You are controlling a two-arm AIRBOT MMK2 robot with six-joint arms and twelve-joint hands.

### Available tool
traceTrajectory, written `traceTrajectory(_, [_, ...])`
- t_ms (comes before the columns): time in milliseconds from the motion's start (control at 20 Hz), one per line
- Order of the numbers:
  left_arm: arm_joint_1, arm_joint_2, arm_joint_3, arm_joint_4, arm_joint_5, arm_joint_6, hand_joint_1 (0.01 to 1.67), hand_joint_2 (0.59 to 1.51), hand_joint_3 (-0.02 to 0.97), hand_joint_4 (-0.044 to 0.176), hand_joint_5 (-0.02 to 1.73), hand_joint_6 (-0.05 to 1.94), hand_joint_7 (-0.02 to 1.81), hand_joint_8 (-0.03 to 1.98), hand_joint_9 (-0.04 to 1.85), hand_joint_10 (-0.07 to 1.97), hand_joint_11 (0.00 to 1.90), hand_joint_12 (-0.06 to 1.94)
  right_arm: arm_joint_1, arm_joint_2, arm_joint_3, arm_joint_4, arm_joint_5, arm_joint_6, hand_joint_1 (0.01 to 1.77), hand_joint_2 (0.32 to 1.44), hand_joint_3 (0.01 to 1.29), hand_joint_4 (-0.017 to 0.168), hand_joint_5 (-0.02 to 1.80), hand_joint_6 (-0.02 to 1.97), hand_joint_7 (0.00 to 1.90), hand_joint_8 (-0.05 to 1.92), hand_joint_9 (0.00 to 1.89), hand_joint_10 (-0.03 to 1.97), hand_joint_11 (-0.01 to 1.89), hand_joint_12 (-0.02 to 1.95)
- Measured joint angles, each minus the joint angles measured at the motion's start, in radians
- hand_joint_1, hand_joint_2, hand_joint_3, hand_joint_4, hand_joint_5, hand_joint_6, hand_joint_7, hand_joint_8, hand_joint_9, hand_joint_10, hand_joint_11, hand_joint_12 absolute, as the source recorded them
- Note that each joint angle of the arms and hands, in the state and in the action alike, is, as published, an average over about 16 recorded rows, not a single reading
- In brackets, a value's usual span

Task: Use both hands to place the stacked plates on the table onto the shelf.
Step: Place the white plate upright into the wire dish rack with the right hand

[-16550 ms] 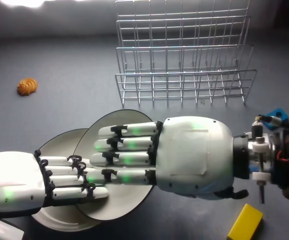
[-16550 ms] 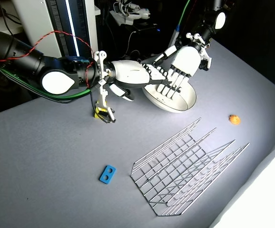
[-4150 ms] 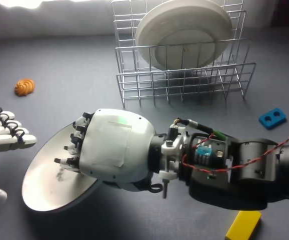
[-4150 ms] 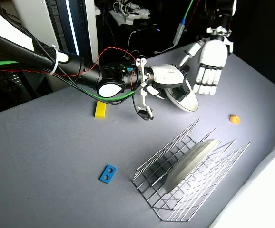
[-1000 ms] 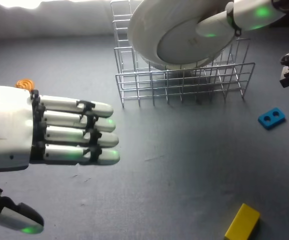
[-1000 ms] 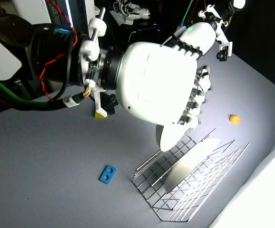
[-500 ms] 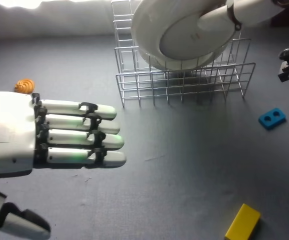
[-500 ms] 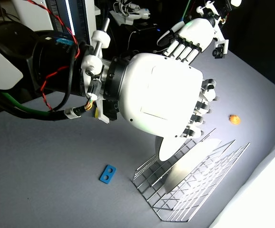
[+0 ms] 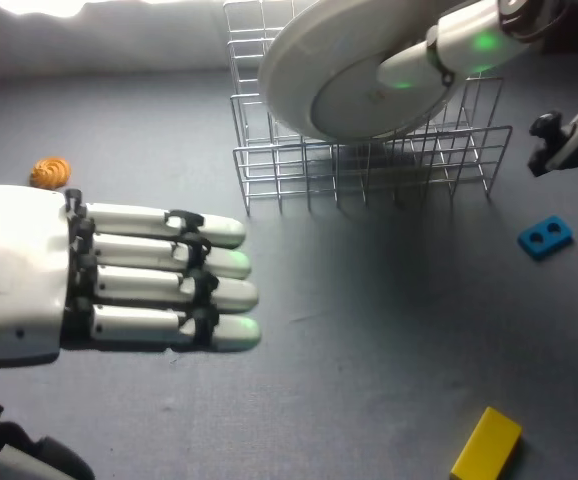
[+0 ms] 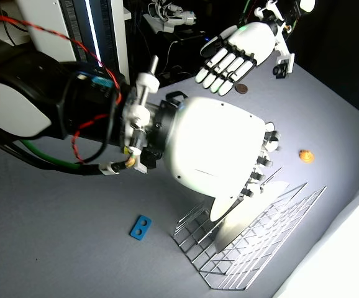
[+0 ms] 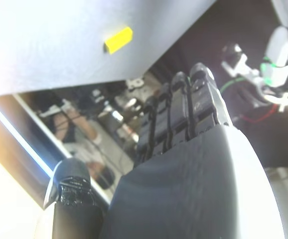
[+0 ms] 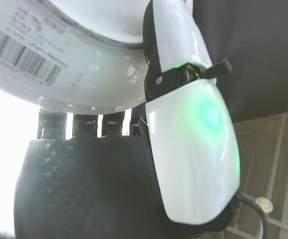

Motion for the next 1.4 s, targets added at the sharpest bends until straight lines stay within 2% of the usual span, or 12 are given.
traceTrajectory(650, [-0.006,-0.017,0.042,0.118,-0.070,0.004,0.02,1.178,0.018,0.002,0.09,0.01,0.09,0.00,0.07,0.01,0.02,0.00,-0.068,-0.071,0.077,0.025,0.023,-0.046,1.34,1.02,0.01,-0.007,0.89,0.97,0.99,0.94,0.98,1.09,0.79,1.33])
traceTrajectory(1000, [-0.017,-0.021,0.049,0.136,-0.085,0.005,0.02,1.179,0.017,0.002,0.10,0.01,0.11,0.00,0.09,0.01,0.02,0.00,-0.095,-0.085,0.097,0.032,0.023,-0.063,1.34,1.02,0.01,-0.008,0.86,1.00,0.97,0.97,0.94,1.17,0.76,1.35])
traceTrajectory(1250, [-0.021,-0.021,0.049,0.140,-0.089,0.006,0.02,1.179,0.017,0.002,0.10,0.01,0.11,0.00,0.09,0.01,0.02,0.00,-0.110,-0.091,0.106,0.032,0.021,-0.066,1.32,1.04,0.01,-0.005,0.83,1.05,0.94,1.02,0.90,1.06,0.70,1.37])
traceTrajectory(1400, [-0.023,-0.021,0.049,0.141,-0.092,0.007,0.02,1.179,0.017,0.002,0.11,0.01,0.12,0.00,0.09,0.01,0.02,0.00,-0.118,-0.093,0.109,0.032,0.023,-0.067,1.30,1.05,0.01,-0.004,0.82,1.07,0.92,0.95,0.88,0.98,0.66,1.38])
